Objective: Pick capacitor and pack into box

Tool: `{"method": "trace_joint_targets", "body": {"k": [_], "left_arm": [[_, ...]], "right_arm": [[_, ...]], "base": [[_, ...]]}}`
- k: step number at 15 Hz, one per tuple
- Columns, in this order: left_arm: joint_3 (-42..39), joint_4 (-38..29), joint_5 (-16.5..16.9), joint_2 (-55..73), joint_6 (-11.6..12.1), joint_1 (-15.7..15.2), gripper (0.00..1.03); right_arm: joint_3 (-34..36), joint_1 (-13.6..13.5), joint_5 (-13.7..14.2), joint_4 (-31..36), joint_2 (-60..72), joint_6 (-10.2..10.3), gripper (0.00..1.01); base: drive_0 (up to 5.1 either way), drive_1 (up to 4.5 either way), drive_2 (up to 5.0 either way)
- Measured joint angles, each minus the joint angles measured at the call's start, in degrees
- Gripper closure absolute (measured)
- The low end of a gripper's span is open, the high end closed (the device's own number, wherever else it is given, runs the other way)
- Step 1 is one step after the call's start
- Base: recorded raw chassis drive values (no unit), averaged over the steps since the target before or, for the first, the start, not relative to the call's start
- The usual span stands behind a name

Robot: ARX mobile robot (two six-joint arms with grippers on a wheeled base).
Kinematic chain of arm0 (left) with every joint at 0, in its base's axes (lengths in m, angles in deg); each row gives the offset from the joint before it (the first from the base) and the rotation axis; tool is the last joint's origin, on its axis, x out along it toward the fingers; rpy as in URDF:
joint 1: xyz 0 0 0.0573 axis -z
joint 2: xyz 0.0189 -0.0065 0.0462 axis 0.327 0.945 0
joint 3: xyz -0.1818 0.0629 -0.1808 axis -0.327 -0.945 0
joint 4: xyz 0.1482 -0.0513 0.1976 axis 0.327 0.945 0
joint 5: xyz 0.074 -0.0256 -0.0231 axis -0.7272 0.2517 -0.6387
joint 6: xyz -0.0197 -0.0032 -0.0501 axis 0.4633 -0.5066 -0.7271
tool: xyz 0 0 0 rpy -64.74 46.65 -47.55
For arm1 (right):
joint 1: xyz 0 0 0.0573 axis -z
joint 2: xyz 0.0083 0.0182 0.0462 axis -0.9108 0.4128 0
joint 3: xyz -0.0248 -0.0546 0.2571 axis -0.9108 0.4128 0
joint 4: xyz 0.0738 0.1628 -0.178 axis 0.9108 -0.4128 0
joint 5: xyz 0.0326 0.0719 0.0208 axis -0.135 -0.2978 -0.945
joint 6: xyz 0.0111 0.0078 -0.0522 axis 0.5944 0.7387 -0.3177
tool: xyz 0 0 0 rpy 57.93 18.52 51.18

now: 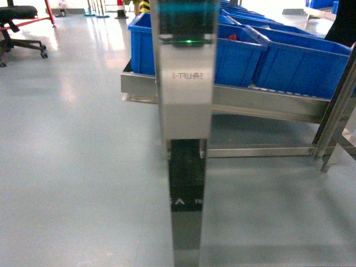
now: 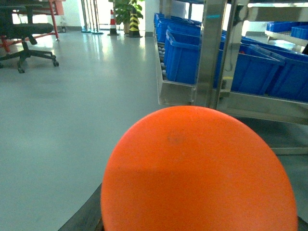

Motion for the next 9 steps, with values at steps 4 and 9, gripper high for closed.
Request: {"method": "trace_joint_targets", "body": {"k": [4,9], "left_arm": [[0.0,0.11,-0.04,0.0,0.0,0.0,0.59],[0.0,-0.11,0.0,0.0,0.0,0.0,0.59]], "right_arm": [[0.0,0.0,0.0,-0.22,0.0,0.0,0.03],[0.0,0.0,0.02,-0.13,0.0,0.0,0.03]], "base": [[-4.9,2.53,2.5],[-4.9,2.56,2.6]]}}
